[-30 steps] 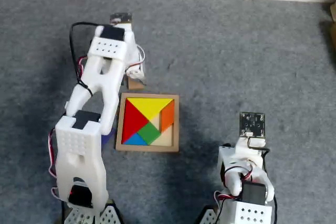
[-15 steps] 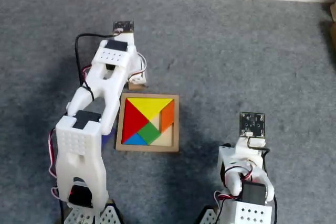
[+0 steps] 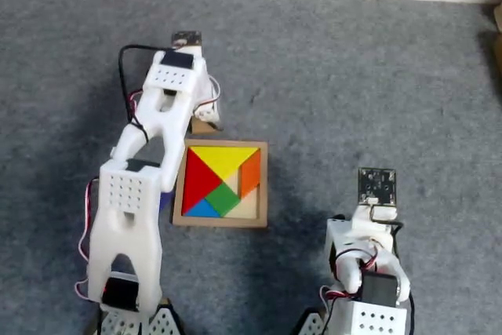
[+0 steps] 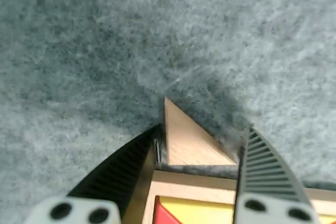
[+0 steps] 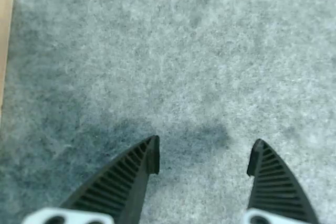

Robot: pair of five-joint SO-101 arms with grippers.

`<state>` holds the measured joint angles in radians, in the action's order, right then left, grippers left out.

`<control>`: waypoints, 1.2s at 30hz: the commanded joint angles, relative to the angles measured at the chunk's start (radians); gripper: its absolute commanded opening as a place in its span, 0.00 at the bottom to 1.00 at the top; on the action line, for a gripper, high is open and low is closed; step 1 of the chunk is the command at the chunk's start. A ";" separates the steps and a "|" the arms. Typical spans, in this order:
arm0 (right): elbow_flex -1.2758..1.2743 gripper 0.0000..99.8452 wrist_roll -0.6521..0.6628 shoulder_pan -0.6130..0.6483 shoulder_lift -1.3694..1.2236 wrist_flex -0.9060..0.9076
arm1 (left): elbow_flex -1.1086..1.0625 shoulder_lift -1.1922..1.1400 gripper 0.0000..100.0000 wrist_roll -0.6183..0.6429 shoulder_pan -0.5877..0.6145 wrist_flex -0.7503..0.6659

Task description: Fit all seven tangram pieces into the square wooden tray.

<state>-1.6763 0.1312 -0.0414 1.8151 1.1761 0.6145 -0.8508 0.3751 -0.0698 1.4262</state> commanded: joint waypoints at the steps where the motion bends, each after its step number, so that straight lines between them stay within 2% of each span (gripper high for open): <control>1: -0.130 0.27 0.011 -0.013 0.002 0.004 | 0.124 -0.045 0.21 0.006 0.008 0.092; 5: -0.130 0.27 0.011 -0.013 0.002 0.004 | 0.193 -0.067 0.16 0.003 0.008 0.117; 11: -0.130 0.27 0.011 -0.013 0.002 0.004 | 0.251 -0.068 0.15 -0.003 0.007 0.115; 16: -0.130 0.27 0.011 -0.013 0.002 0.004 | 0.337 -0.064 0.15 -0.152 0.008 0.118; 20: -0.130 0.27 0.011 -0.013 0.002 0.004 | 0.443 -0.064 0.18 -0.219 0.008 0.216; 24: -0.130 0.27 0.011 -0.013 0.002 0.004 | 0.503 -0.068 0.28 -0.120 0.012 0.341; 31: -0.130 0.27 0.011 -0.013 0.002 0.004 | 0.329 -0.070 0.28 0.034 0.013 0.341; 36: -0.130 0.27 0.011 -0.013 0.002 0.004 | 0.269 -0.070 0.28 0.081 -0.022 0.341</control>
<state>-1.6763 0.1312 -0.0414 1.8151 1.1761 0.9060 -0.9383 0.4166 -0.0637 1.7545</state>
